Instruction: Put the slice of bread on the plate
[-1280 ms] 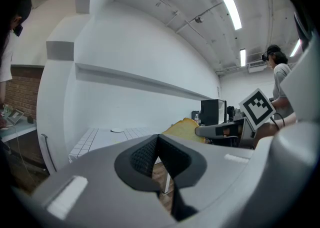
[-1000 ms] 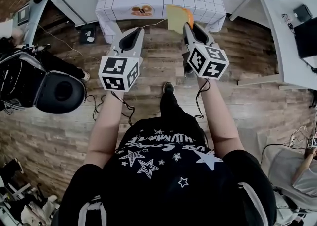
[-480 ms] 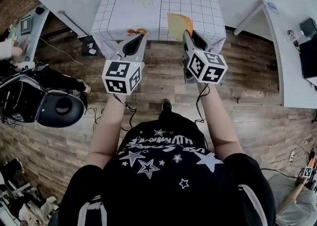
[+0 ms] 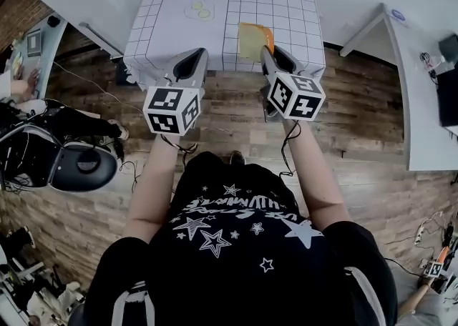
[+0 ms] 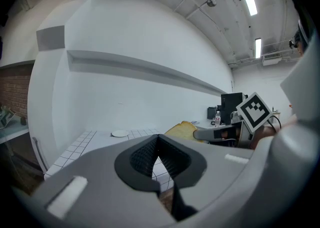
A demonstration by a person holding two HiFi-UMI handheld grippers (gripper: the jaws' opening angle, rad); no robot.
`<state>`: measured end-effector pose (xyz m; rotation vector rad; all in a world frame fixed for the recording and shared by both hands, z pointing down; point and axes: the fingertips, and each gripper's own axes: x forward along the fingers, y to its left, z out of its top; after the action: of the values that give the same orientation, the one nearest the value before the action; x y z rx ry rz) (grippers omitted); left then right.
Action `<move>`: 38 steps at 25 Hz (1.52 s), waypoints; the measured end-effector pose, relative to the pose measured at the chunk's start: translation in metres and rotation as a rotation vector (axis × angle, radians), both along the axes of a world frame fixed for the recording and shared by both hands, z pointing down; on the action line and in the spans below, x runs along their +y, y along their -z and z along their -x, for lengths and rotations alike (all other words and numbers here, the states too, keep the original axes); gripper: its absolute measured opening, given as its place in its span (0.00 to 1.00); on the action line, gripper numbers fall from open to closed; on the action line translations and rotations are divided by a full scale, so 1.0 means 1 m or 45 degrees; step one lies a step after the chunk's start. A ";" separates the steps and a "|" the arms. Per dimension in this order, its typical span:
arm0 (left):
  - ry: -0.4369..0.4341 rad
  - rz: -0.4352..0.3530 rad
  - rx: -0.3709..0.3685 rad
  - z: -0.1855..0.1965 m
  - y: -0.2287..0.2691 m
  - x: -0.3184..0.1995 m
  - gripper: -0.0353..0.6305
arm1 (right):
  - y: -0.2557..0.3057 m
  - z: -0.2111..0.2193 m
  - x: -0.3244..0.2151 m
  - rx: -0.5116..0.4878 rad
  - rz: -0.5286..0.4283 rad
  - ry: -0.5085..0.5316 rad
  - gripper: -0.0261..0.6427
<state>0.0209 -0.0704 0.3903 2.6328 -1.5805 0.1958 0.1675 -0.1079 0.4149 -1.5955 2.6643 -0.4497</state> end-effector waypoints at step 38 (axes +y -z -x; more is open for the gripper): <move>-0.023 0.145 0.098 0.110 0.006 -0.219 0.07 | 0.009 0.094 -0.203 0.213 0.151 -0.049 0.17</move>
<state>-0.0889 -0.2895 0.3844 2.5378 -1.4766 0.1771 0.0732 -0.3109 0.4060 -1.7892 2.7683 -0.5039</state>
